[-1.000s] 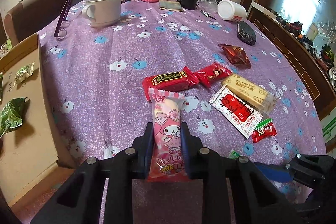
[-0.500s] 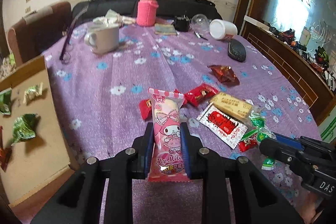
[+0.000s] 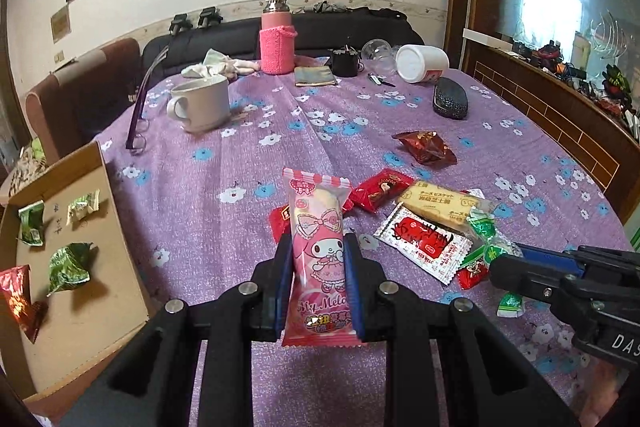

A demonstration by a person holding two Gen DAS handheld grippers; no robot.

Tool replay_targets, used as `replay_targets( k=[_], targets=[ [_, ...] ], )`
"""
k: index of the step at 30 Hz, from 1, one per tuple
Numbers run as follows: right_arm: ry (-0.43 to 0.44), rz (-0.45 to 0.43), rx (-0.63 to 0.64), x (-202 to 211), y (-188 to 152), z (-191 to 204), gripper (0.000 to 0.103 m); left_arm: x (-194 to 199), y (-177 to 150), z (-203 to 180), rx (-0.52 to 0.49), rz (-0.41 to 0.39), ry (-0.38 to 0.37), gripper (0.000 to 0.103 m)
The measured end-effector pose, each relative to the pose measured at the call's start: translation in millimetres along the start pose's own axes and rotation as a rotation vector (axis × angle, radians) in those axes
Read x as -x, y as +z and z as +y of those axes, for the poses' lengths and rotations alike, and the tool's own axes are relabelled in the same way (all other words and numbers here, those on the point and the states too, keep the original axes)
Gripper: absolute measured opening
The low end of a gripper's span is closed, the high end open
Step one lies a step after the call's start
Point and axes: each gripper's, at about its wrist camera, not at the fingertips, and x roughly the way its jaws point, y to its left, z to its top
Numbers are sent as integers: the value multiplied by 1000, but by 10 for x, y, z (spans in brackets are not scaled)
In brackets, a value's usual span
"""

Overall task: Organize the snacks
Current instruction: 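Carry the pink bar and green candy over the cardboard box with both grippers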

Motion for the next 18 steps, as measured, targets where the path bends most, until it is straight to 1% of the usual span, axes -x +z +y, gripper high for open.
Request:
replay_targets(
  k=[18],
  targets=[
    [-5, -1, -2, 4, -2, -16, 22, 56, -3, -34, -15, -22, 19, 23]
  ],
)
